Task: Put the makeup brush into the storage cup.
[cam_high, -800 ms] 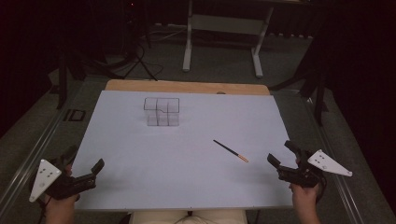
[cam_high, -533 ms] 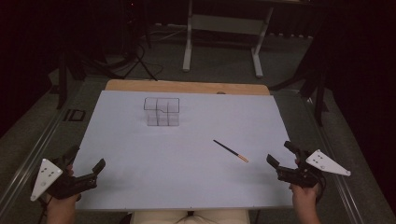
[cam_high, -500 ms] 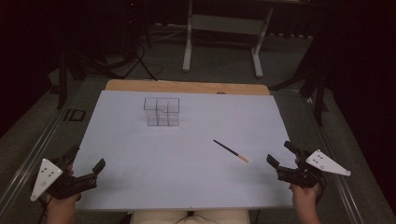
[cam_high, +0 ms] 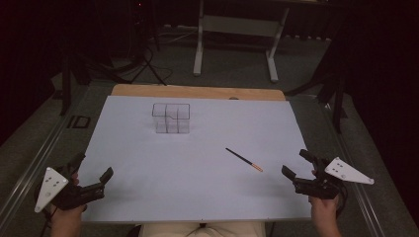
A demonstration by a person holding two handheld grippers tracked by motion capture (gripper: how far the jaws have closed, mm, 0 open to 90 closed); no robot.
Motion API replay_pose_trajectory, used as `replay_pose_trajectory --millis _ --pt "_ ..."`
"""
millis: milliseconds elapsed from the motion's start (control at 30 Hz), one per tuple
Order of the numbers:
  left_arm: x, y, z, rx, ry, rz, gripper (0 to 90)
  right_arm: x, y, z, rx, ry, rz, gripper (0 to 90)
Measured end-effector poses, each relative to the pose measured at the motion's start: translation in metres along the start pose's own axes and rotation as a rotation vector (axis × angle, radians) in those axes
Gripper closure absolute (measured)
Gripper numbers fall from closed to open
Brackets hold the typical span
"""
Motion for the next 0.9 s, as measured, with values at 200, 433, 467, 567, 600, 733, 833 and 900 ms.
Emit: replay_pose_trajectory --millis 200,433,467,567,600,733,833,900 --pt "-0.001 0.001 -0.002 -0.006 -0.006 -0.008 2.4 0.003 0.015 0.004 0.007 -0.004 -0.017 11.2" --pt "-0.001 0.002 -0.004 -0.009 -0.001 -0.013 2.4 0.007 0.034 0.01 0.022 0.027 -0.023 11.2" --pt "-0.001 0.002 -0.004 -0.01 -0.001 -0.015 2.4 0.007 0.037 0.012 0.034 0.028 -0.032 11.2" --pt "0.0 0.002 -0.004 -0.009 -0.003 -0.017 2.4 0.005 0.045 0.017 0.077 0.046 -0.034 11.2" --pt "0.0 0.002 -0.004 -0.009 -0.004 -0.018 2.4 0.004 0.047 0.019 0.092 0.053 -0.033 11.2" --pt "0.0 0.002 -0.005 -0.014 -0.004 -0.024 2.4 0.003 0.052 0.028 0.14 0.087 -0.046 11.2" --pt "0.001 0.002 -0.005 -0.015 -0.005 -0.026 2.4 0.003 0.054 0.035 0.171 0.096 -0.059 11.2" --pt "0.001 0.002 -0.005 -0.015 -0.006 -0.028 2.4 0.003 0.054 0.04 0.195 0.1 -0.068 11.2"
Point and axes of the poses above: each handheld gripper's, and its own axes: z roughly forward along the jaws, y roughly out of its top, x roughly to its left, the point moved 3 cm from there along z, roughly forward along the jaws, and after that the axes turned 7 degrees about x, right-handed, at the moved point
